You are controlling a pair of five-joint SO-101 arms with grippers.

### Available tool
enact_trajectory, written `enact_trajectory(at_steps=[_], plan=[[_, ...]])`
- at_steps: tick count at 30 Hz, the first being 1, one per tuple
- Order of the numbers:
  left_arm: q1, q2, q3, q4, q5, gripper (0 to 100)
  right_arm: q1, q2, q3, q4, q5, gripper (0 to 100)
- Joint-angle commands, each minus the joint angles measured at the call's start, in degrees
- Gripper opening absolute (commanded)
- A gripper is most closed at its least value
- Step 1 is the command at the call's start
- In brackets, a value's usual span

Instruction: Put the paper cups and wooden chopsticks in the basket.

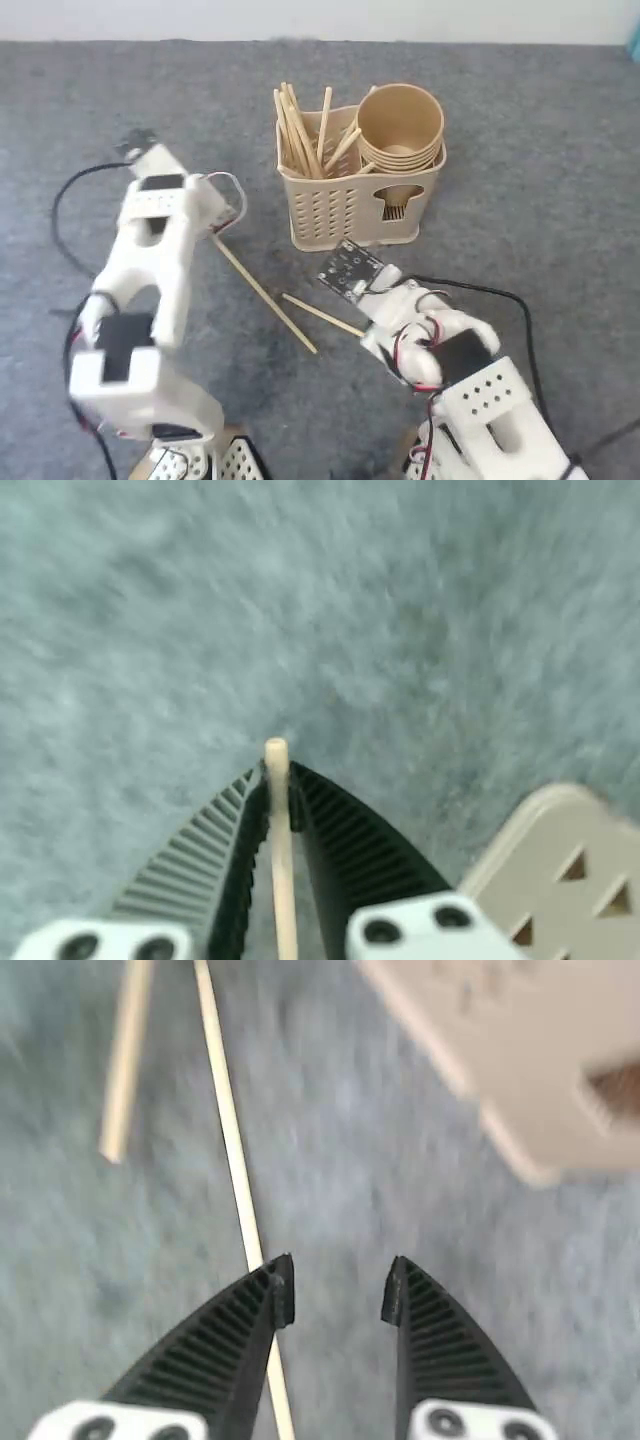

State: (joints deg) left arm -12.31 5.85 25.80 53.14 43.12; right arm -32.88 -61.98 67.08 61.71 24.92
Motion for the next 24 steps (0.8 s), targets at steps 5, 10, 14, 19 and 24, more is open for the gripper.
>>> enact_trajectory(at_steps=[5, 10, 14, 19, 24], plan=[[-6.77, -24.79, 15.16, -13.01, -6.51, 1, -6.73, 6.81, -5.01, -12.35, -6.15, 15.2], [-13.01, -32.35, 18.86, -15.38, -8.62, 1, -9.71, 23.25, -14.07, -12.97, -6.33, 15.2], [-16.79, -31.56, 18.59, -15.65, -9.67, 1, -12.26, 37.05, -22.51, -14.11, -6.33, 15.2], [-17.49, -29.27, 18.51, -17.32, -13.19, 1, -14.90, 53.23, -30.51, -16.22, -5.89, 21.2], [-17.49, -26.20, 16.57, -17.76, -13.36, 1, -14.55, 64.13, -36.84, -16.04, -5.19, 23.5]])
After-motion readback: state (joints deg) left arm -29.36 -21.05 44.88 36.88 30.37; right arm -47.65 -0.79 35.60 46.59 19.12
